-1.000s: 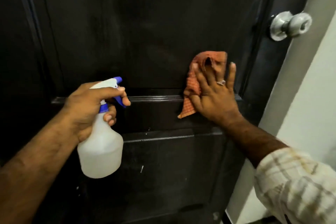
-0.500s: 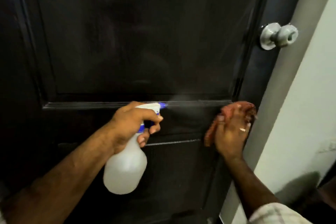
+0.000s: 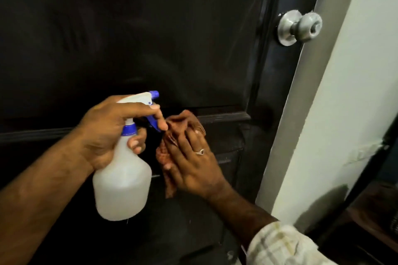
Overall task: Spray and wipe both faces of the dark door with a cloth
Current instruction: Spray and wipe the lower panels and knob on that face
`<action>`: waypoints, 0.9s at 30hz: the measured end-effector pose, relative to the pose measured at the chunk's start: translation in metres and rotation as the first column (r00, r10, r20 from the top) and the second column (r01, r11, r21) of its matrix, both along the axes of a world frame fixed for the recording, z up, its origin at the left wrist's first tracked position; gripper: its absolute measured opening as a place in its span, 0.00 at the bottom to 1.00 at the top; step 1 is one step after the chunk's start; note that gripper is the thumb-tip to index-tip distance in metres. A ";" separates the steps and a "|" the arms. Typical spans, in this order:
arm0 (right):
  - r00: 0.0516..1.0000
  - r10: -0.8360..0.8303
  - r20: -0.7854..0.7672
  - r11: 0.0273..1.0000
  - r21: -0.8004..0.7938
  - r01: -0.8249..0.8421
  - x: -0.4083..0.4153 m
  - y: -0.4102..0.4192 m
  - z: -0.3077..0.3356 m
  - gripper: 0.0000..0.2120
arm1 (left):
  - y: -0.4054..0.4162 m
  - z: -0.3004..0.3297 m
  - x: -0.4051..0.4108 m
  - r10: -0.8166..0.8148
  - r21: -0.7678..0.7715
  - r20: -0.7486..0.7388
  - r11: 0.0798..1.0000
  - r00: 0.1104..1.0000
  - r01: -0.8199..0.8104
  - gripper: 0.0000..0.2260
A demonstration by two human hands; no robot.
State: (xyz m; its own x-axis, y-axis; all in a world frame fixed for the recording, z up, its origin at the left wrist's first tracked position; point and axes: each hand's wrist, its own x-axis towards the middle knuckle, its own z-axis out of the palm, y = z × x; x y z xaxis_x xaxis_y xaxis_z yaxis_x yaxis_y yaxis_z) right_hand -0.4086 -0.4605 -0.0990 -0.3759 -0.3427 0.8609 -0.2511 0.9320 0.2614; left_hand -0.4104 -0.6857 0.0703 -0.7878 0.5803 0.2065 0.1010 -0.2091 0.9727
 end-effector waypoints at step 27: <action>0.982 -0.172 -0.071 0.737 -0.671 0.080 -0.004 0.047 0.074 0.34 | -0.020 0.008 -0.001 0.165 -0.106 -0.034 0.980 0.986 -0.168 0.11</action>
State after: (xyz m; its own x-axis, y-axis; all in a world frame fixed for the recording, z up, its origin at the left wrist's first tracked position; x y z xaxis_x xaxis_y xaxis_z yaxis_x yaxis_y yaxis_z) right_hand -0.4127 -0.4139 -0.0252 -0.2523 0.3747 0.8922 -0.1277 0.9010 -0.4145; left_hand -0.4118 -0.7058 0.0785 -0.8706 0.4617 0.1703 0.1498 -0.0811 0.9854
